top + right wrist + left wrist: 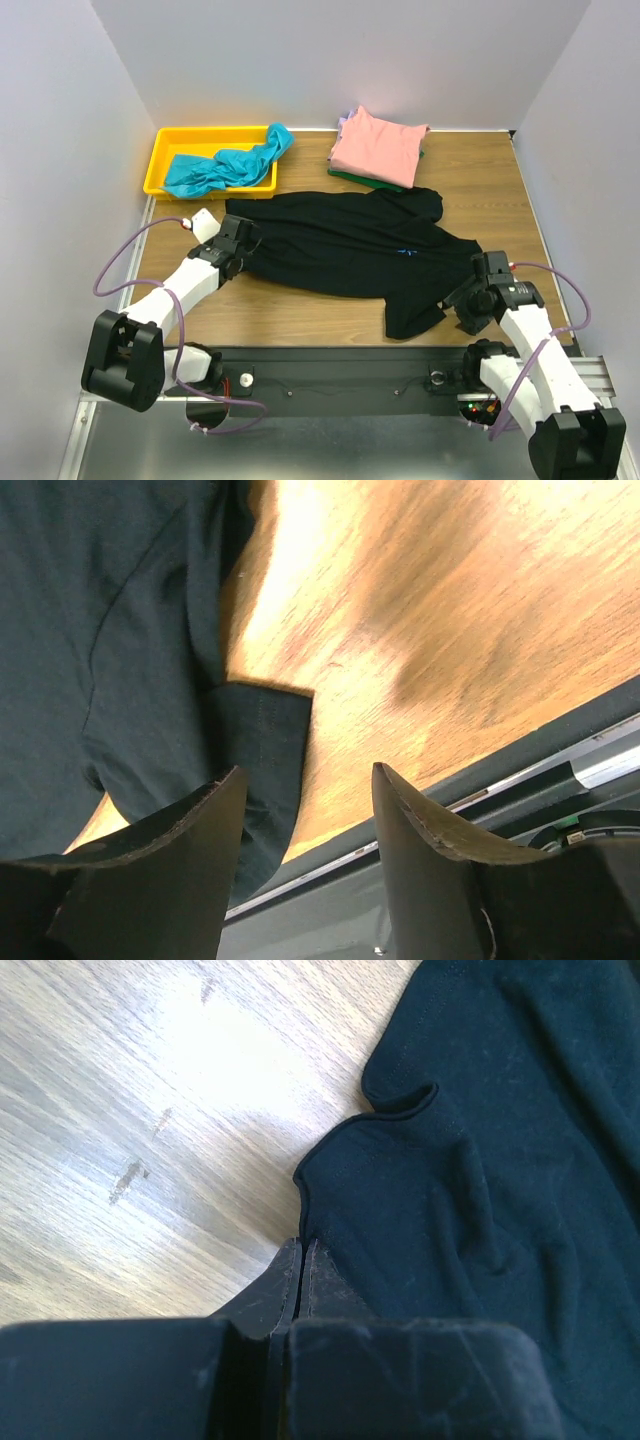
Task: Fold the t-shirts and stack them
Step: Flatten the tshirt out
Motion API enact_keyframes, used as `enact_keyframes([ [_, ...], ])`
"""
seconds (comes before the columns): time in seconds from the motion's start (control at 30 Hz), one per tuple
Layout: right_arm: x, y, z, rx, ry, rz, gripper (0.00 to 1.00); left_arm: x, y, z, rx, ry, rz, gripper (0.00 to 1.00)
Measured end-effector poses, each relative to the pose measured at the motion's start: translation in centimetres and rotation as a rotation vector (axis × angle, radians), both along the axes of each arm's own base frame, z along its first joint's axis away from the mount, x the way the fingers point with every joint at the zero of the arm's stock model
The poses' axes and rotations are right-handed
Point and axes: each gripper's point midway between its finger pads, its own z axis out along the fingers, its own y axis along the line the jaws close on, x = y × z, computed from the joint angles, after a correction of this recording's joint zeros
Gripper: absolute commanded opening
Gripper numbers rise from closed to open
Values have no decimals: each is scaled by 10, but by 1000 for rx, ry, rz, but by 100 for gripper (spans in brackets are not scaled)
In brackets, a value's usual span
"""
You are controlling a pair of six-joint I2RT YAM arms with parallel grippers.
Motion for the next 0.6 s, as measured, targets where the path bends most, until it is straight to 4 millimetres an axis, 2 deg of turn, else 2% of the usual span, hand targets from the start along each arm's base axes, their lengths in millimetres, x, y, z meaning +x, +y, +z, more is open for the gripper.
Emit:
enact_keyframes([
  [0.13, 1, 2, -5, 11, 19, -5, 59, 1, 0, 0, -2, -3, 3, 0],
  [0.2, 1, 5, -13, 27, 31, 0, 59, 1, 1, 0, -2, -4, 5, 0],
  [0.3, -10, 9, -30, 47, 100, 7, 60, 1, 2, 1, -3, -4, 8, 0],
  [0.6, -5, 17, -33, 62, 119, 39, 60, 2, 3, 0, -11, -8, 14, 0],
])
